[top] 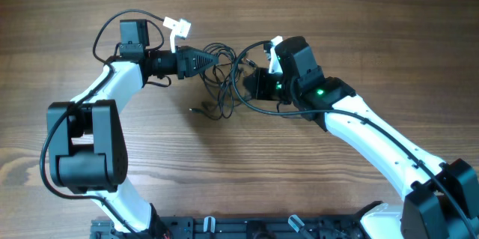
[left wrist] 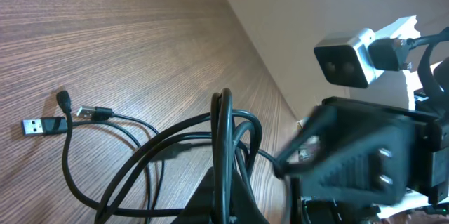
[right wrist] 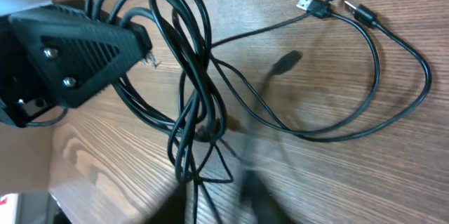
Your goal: Untangle cables
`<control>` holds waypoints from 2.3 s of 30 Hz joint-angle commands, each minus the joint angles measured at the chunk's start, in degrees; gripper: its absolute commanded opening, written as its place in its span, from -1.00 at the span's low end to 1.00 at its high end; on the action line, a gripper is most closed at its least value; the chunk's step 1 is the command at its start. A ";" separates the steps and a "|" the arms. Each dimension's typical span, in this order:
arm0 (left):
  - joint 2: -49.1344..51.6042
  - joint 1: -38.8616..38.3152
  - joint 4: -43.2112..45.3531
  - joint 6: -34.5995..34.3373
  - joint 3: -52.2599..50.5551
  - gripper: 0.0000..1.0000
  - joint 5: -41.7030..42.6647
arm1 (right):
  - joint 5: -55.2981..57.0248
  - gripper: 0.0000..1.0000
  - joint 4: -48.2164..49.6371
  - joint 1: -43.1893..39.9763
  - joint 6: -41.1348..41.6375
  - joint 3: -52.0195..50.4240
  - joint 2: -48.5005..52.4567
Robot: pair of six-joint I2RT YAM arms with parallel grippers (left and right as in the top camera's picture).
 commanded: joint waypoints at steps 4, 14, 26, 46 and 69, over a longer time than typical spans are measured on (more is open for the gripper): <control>-0.37 0.20 0.02 1.31 0.07 -0.92 0.92 | 1.25 0.75 0.39 -0.07 -0.15 0.90 -0.63; -0.37 -2.10 0.02 2.82 0.07 -0.92 6.38 | 9.31 -0.10 3.26 -0.07 -0.44 0.90 -0.44; -0.35 -2.03 0.02 5.42 0.07 -0.92 14.86 | -1.40 0.24 8.90 -0.22 -7.15 0.90 1.95; -2.54 -2.14 -0.68 7.80 0.07 -0.92 14.88 | -20.33 -0.14 11.58 -17.33 18.60 -1.70 10.16; -2.67 -6.47 -2.36 11.63 0.04 -0.92 14.82 | -12.87 0.04 37.13 -7.08 42.07 -1.68 26.53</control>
